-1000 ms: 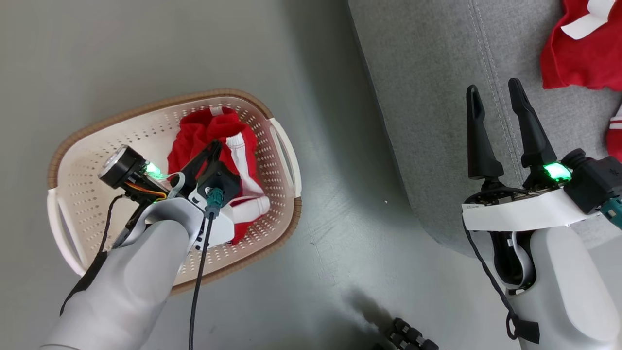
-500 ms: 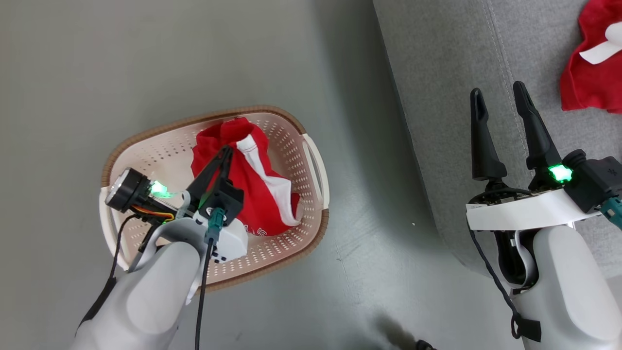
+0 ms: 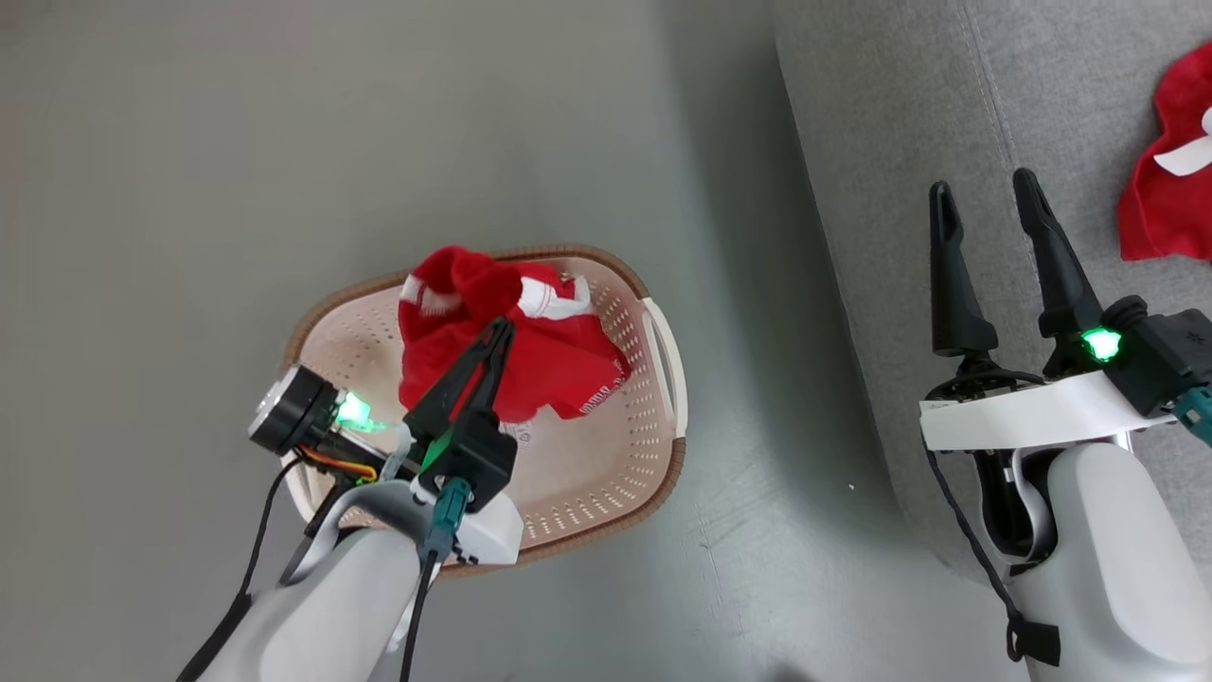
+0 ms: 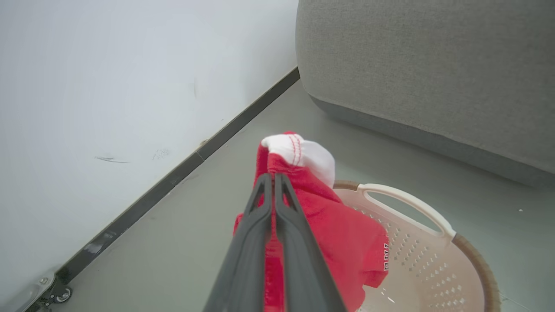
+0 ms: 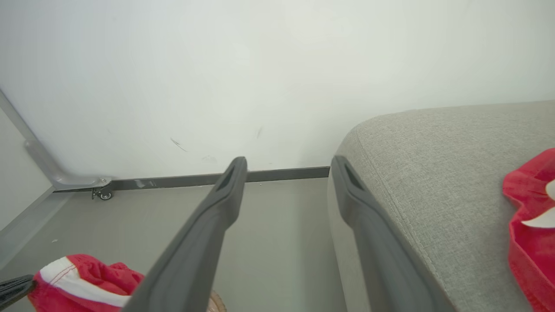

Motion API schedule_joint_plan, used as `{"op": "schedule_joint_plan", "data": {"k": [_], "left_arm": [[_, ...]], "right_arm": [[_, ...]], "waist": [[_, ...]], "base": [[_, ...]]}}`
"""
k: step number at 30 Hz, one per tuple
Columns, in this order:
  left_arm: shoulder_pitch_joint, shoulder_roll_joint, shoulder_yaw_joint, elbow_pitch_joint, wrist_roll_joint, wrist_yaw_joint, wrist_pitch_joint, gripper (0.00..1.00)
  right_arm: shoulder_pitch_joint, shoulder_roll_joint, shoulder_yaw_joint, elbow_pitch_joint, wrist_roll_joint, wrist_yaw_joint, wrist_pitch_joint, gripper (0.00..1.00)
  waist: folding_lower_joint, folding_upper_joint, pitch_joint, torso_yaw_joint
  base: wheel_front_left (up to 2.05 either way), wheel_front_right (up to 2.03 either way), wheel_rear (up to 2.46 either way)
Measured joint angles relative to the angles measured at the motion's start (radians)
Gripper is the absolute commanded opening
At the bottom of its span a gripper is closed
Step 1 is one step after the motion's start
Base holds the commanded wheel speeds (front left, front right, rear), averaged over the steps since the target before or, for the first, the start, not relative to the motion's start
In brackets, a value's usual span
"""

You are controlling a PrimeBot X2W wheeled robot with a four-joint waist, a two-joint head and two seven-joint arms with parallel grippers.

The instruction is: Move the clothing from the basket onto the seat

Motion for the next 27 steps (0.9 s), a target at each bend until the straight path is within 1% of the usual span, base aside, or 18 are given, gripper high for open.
{"op": "schedule_joint_plan", "data": {"k": [8,12,13,14,15,16,17,18,19,20,27], "left_arm": [[0.064,0.02,-0.002,-0.077,-0.014,0.0,0.0,0.0],[0.071,0.022,-0.004,-0.109,-0.02,-0.001,0.0,0.2],[0.071,0.024,-0.005,-0.116,-0.021,-0.002,0.0,0.15],[0.073,0.026,-0.006,-0.122,-0.022,-0.003,0.0,0.13],[0.074,0.029,-0.007,-0.129,-0.024,-0.003,0.0,0.13],[0.078,0.031,-0.007,-0.136,-0.027,-0.003,0.0,0.16],[0.084,0.035,-0.007,-0.142,-0.027,-0.006,0.001,0.24],[0.092,0.039,-0.007,-0.15,-0.028,-0.01,0.002,0.41],[0.099,0.043,-0.007,-0.156,-0.028,-0.01,0.004,0.76],[0.106,0.047,-0.007,-0.163,-0.028,-0.01,0.007,1.0],[0.151,0.057,0.001,-0.223,-0.046,-0.003,0.024,1.0]], "right_arm": [[0.006,-0.002,-0.022,0.006,-0.01,0.0,0.0,1.0],[0.022,-0.002,-0.028,0.007,-0.011,0.0,0.0,1.0],[0.027,-0.002,-0.03,0.008,-0.011,0.0,0.0,1.0],[0.03,-0.002,-0.033,0.008,-0.011,0.0,0.0,1.0],[0.03,-0.002,-0.036,0.008,-0.011,0.0,0.0,1.0],[0.031,-0.002,-0.039,0.008,-0.011,0.0,0.0,1.0],[0.033,-0.002,-0.042,0.007,-0.011,0.0,0.001,1.0],[0.039,-0.002,-0.046,0.007,-0.011,0.0,0.002,1.0],[0.047,-0.002,-0.049,0.007,-0.012,0.0,0.002,1.0],[0.054,-0.002,-0.053,0.007,-0.016,0.0,0.005,1.0],[0.07,-0.002,-0.076,-0.004,-0.03,0.0,0.01,1.0]], "waist": [[0.0,0.0,-0.046,0.033],[0.0,0.0,-0.066,0.046],[0.0,0.0,-0.071,0.048],[0.0,0.0,-0.075,0.05],[0.0,0.0,-0.079,0.052],[0.0,0.0,-0.084,0.053],[0.0001,0.0,-0.088,0.054],[0.0,0.0,-0.092,0.054],[0.0,0.0,-0.095,0.054],[0.0,0.0,-0.099,0.054],[0.0,0.0,-0.115,0.056]], "base": [[0.0,0.0,0.0],[0.0,0.0,0.0],[0.0,0.0,0.0],[0.0,0.0,0.0],[0.0,0.0,0.0],[0.0,0.0,0.0],[0.0,0.0,0.0],[0.0,0.0,0.0],[0.0,0.0,0.0],[0.0,0.0,0.0],[0.0,0.0,0.0]]}}
